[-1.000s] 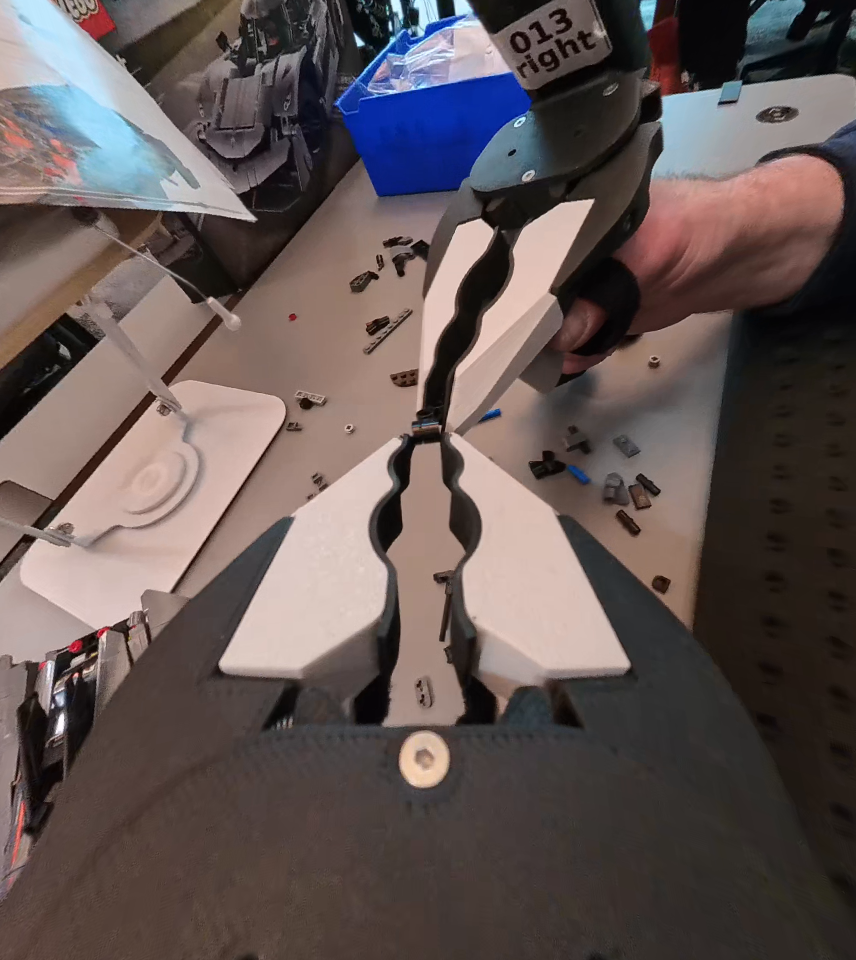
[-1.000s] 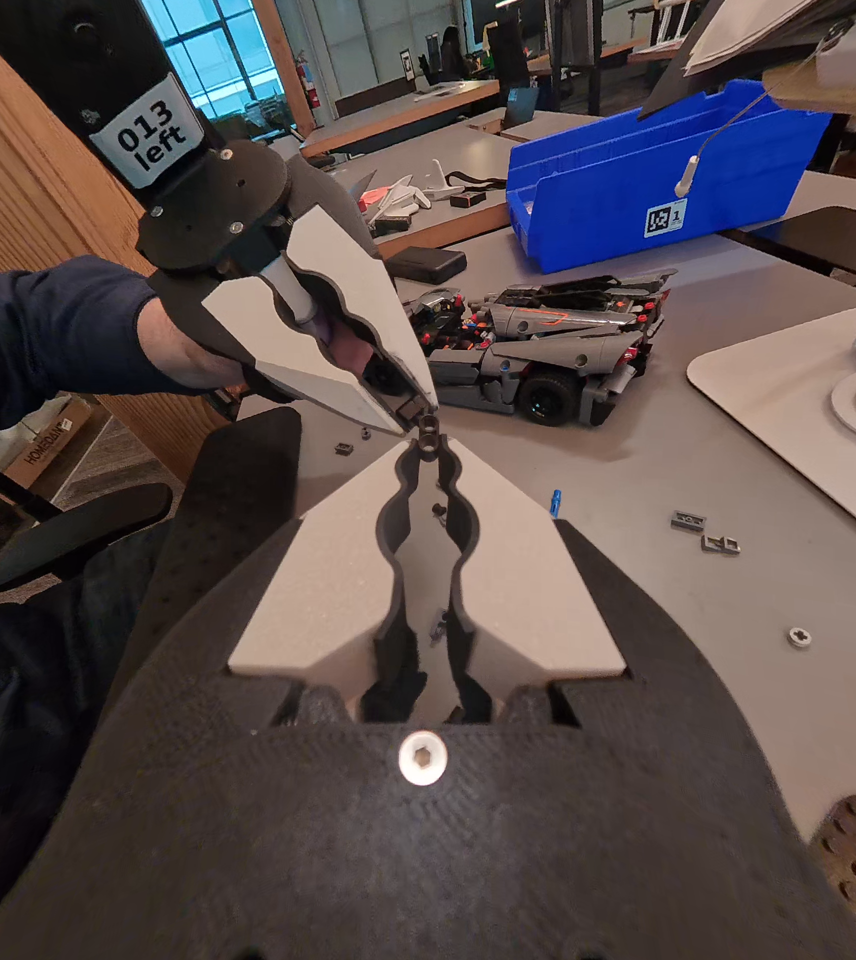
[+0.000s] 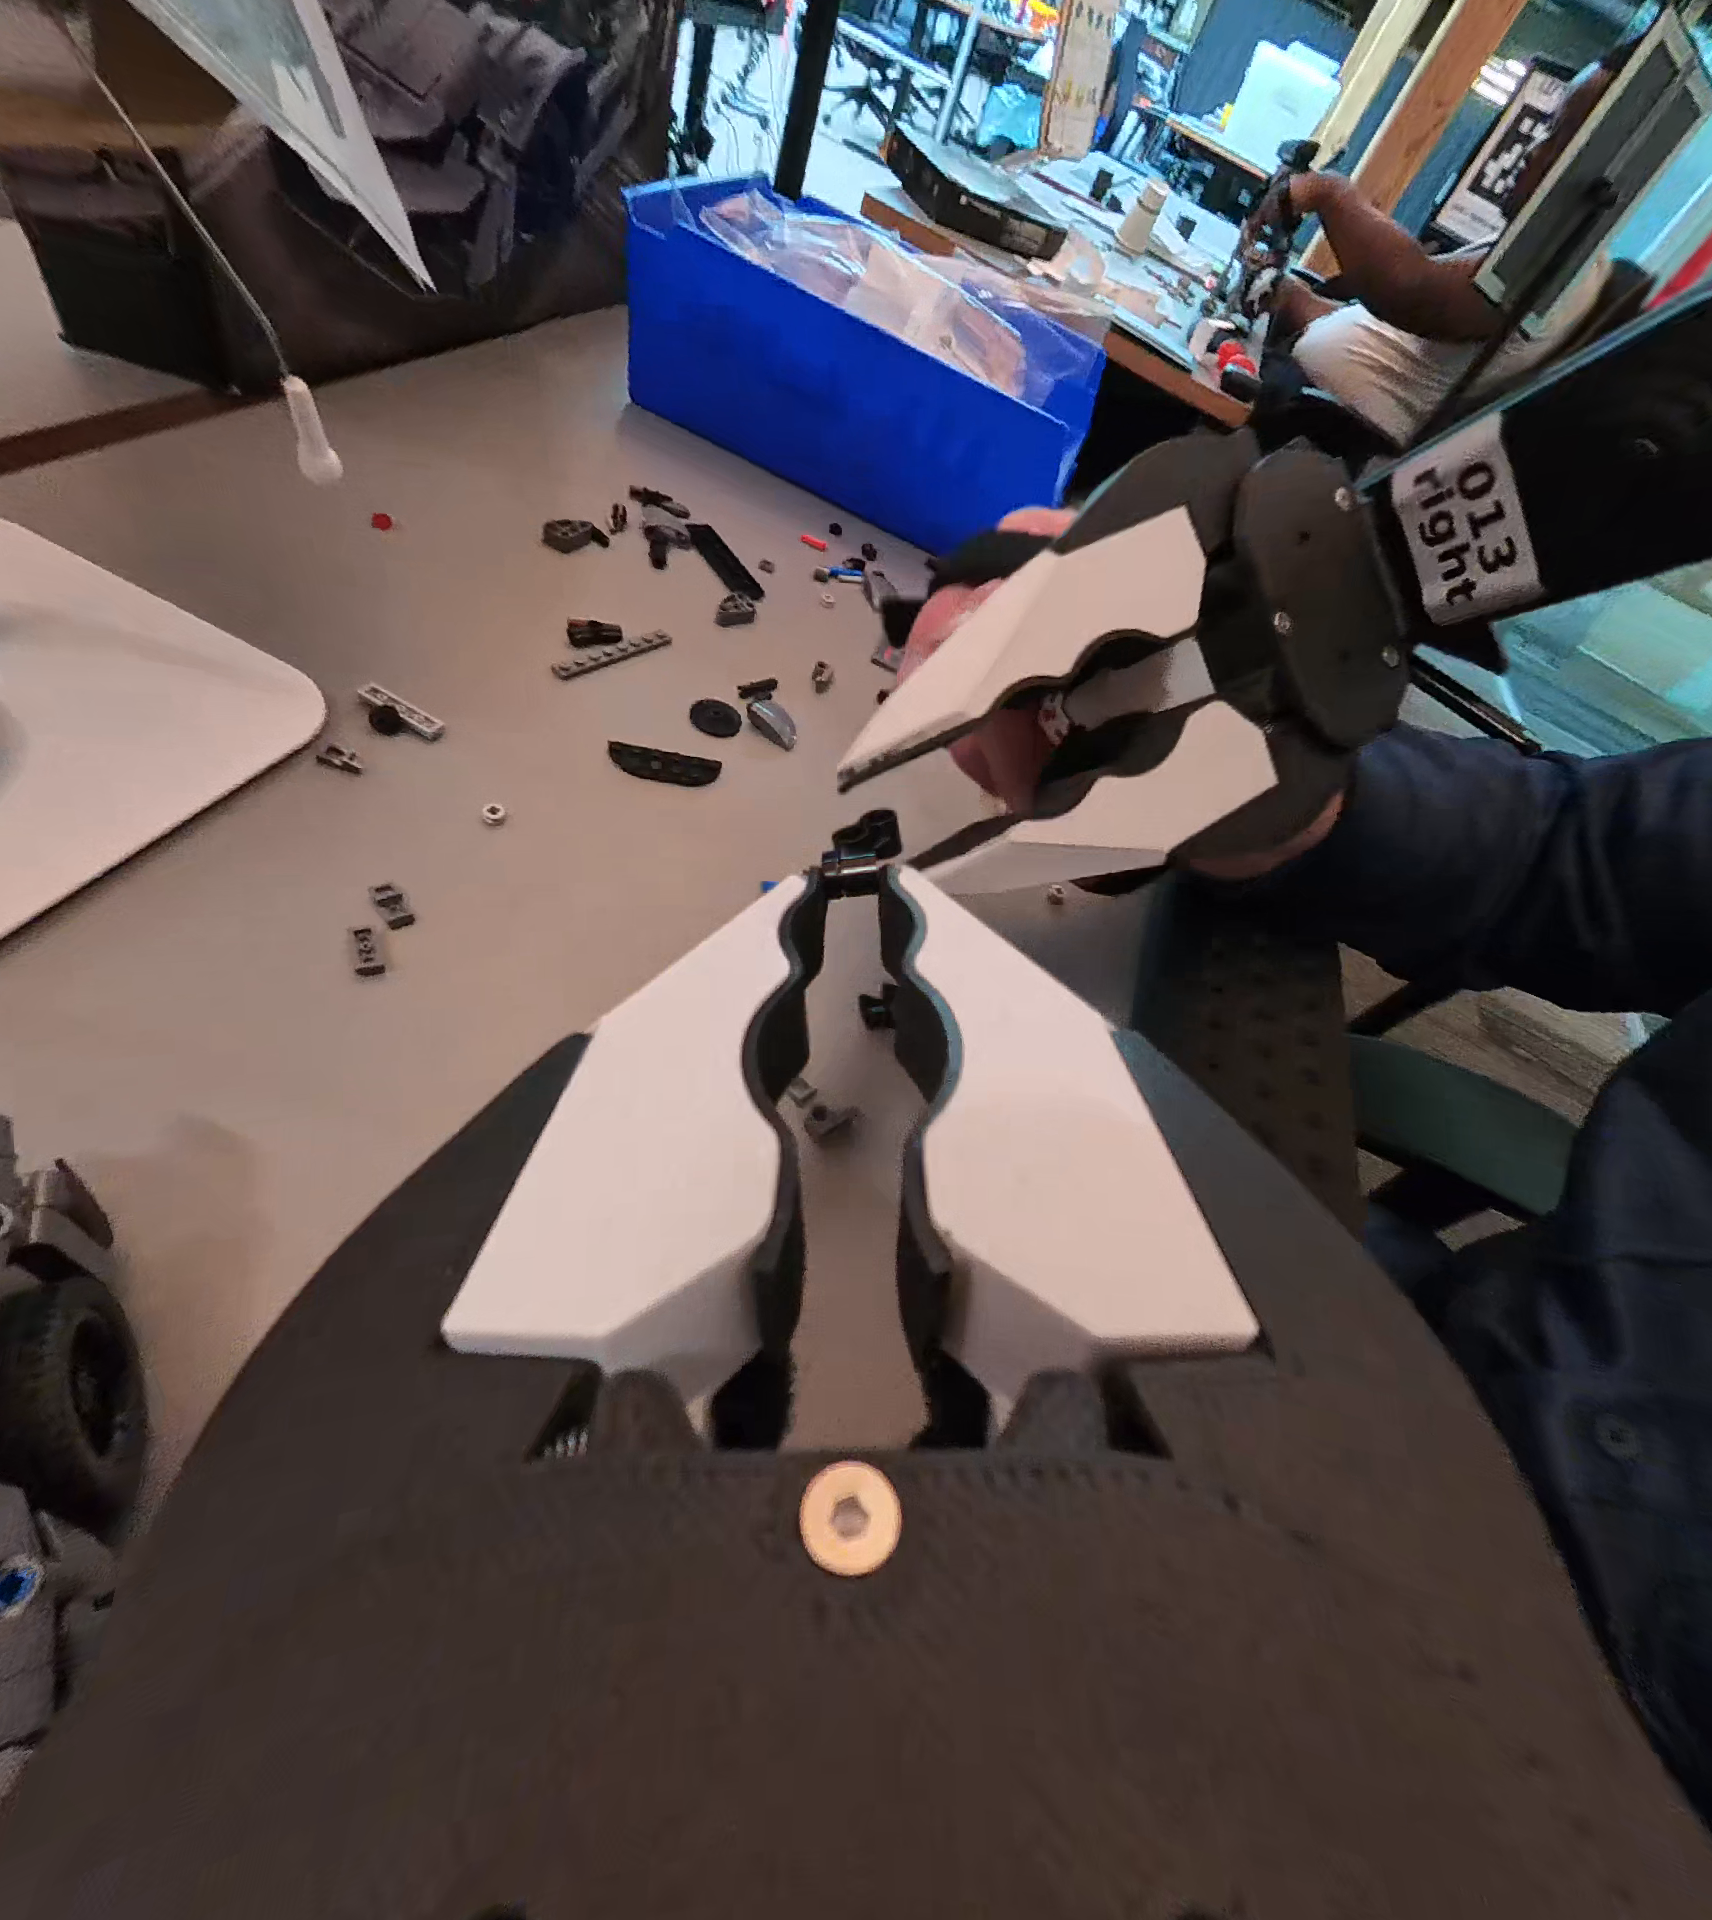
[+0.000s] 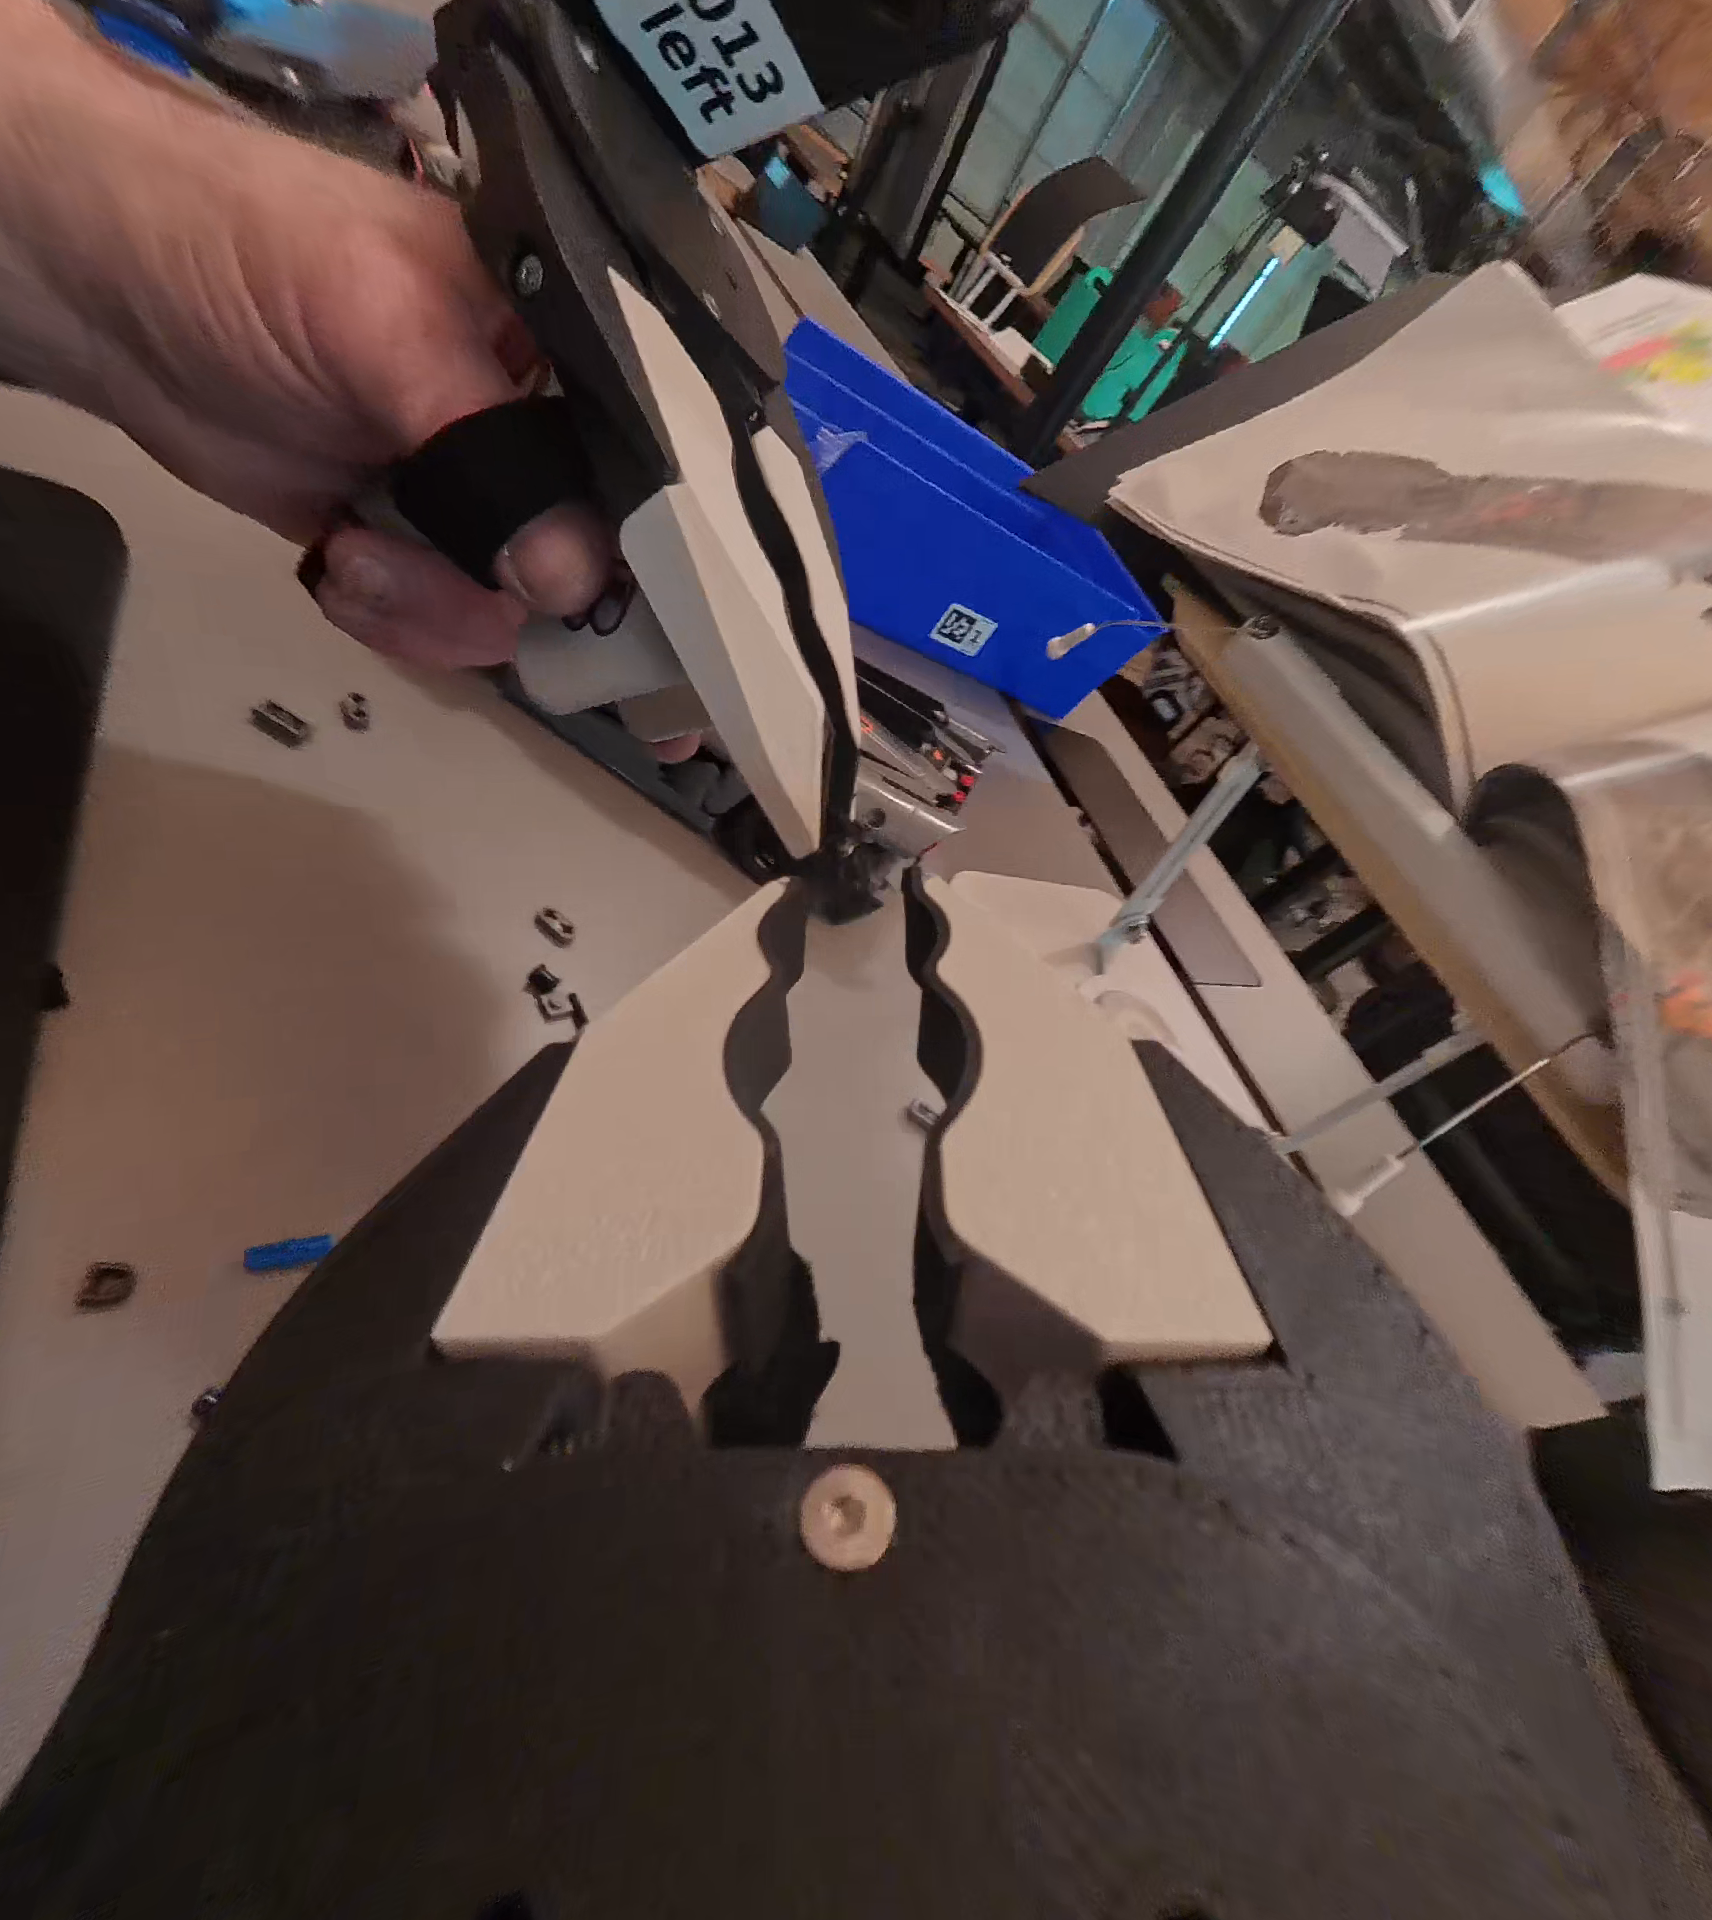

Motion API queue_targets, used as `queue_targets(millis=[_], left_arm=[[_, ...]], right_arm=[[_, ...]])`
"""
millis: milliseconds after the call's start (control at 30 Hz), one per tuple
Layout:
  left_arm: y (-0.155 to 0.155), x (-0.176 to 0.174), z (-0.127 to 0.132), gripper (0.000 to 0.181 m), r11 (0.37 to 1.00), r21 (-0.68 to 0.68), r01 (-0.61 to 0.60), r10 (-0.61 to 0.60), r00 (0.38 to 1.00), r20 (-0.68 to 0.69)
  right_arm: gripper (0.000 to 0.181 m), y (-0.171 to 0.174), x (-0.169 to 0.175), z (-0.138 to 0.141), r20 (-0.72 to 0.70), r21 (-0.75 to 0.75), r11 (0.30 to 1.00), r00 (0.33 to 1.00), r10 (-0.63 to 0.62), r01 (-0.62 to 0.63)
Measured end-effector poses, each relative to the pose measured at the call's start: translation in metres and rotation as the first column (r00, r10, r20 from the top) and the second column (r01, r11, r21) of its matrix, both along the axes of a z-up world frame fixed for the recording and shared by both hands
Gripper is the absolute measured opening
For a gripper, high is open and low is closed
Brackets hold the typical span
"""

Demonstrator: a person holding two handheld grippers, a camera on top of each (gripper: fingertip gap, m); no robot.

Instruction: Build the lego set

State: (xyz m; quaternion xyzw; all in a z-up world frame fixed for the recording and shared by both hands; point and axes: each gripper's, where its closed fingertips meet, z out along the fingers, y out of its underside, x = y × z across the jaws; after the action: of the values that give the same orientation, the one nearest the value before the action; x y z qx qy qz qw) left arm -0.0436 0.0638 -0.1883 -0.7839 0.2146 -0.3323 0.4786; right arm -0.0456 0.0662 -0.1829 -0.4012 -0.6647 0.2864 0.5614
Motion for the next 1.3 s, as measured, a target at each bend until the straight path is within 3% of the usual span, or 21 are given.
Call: queue_targets(millis=[133, 300, 567, 767, 933, 1300], left_arm=[[-0.002, 0.007, -0.003, 0.008, 0.999, -0.025, 0.024, -0.023, 1.000, 0.016], [-0.003, 0.008, -0.001, 0.008, 0.999, -0.018, 0.031, -0.031, 0.999, 0.020], [-0.004, 0.009, 0.002, 0.009, 0.997, 0.063, 0.035, -0.031, 0.997, -0.064], [-0.003, 0.007, 0.000, 0.011, 0.996, 0.085, 0.025, -0.015, 0.994, -0.108], [-0.003, 0.008, 0.000, 0.010, 0.995, 0.097, 0.025, -0.012, 0.991, -0.136], [-0.002, 0.006, 0.009, 0.010, 0.985, 0.172, 0.007, 0.025, 0.982, -0.186]], right_arm=[[0.007, -0.002, -0.001, -0.008, 0.039, 0.081, 0.997, 0.999, -0.004, 0.000], [0.006, -0.004, 0.000, -0.007, 0.042, 0.042, 0.999, 0.999, 0.013, -0.014], [0.005, -0.002, 0.003, 0.001, -0.011, -0.219, 0.972, 0.997, 0.083, -0.083], [0.005, 0.002, 0.007, 0.011, -0.078, -0.382, 0.913, 0.990, 0.119, -0.140], [0.005, 0.003, 0.013, 0.026, -0.177, -0.522, 0.820, 0.970, 0.166, -0.236], [0.005, 0.004, 0.019, 0.037, -0.263, -0.618, 0.712, 0.941, 0.212, -0.333]])
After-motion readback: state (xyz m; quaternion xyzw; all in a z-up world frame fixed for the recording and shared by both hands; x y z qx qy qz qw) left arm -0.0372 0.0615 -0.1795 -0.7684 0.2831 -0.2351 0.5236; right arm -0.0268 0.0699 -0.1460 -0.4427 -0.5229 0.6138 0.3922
